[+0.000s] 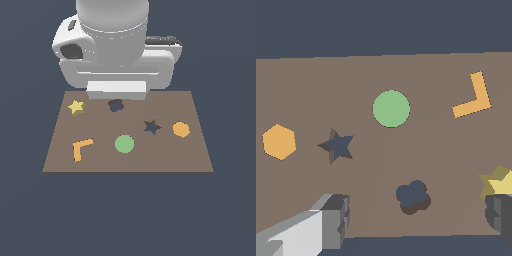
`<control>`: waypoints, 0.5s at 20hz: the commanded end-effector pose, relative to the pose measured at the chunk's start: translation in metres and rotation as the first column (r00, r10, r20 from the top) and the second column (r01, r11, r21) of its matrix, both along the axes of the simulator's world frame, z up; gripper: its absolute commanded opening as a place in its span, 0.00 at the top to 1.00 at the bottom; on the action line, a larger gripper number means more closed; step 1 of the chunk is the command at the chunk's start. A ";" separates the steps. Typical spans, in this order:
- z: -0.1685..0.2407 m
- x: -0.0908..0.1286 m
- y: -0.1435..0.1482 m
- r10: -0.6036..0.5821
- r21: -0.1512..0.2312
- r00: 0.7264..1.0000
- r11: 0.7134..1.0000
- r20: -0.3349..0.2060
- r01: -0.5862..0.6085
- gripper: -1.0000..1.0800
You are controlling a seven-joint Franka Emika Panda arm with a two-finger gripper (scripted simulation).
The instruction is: Insert a designated object into the corresponding slot on a board.
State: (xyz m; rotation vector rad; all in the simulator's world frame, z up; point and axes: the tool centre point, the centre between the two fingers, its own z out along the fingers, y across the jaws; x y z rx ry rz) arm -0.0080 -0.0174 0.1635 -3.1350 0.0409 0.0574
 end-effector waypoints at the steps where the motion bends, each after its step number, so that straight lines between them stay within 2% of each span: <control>1: 0.000 0.000 0.000 0.000 0.000 1.000 1.000 0.000 0.000 0.04; 10: -0.016 -0.011 -0.023 0.016 -0.001 1.000 1.000 0.005 -0.016 0.04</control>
